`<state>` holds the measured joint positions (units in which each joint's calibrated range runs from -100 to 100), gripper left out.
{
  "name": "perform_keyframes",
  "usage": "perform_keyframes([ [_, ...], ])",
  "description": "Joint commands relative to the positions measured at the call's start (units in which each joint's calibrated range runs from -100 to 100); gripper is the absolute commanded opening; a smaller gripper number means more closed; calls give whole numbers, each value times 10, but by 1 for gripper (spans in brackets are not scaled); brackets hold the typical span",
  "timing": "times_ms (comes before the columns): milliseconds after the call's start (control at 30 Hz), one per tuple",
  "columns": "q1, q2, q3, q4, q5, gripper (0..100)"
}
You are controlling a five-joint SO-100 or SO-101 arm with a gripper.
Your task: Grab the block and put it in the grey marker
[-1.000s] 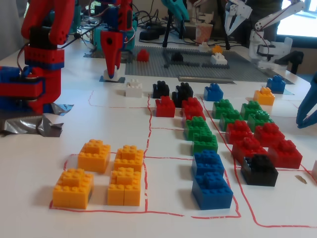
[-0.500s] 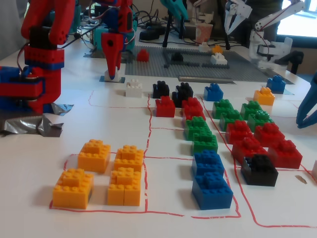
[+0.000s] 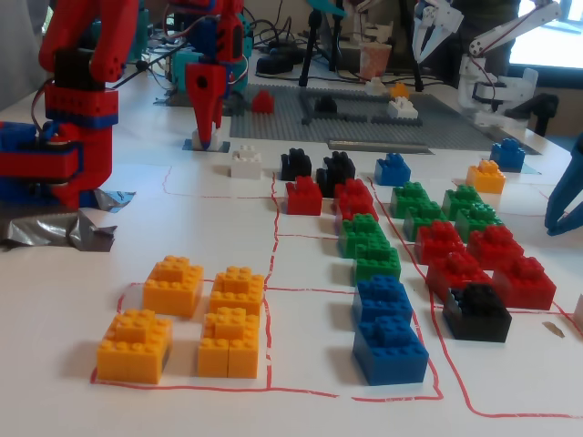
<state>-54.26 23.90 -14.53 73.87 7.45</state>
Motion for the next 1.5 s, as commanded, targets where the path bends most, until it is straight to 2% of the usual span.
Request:
perform_keyframes([
  [0,-2,-41,-16,7,-3,29],
  [100,-3,-61,-14,15,-8,33],
  [433,0,-157,3,43,17,35],
  [600,15,-196,-8,72,25,32],
  [733,26,-199,-85,135,8,32],
  [867,44,-201,-160,187,-6,19],
  [1067,84,-221,-199,211,-3,8],
  [1333,146,-257,-187,232,9,0],
  [1467,191,-270,-180,246,9,0],
])
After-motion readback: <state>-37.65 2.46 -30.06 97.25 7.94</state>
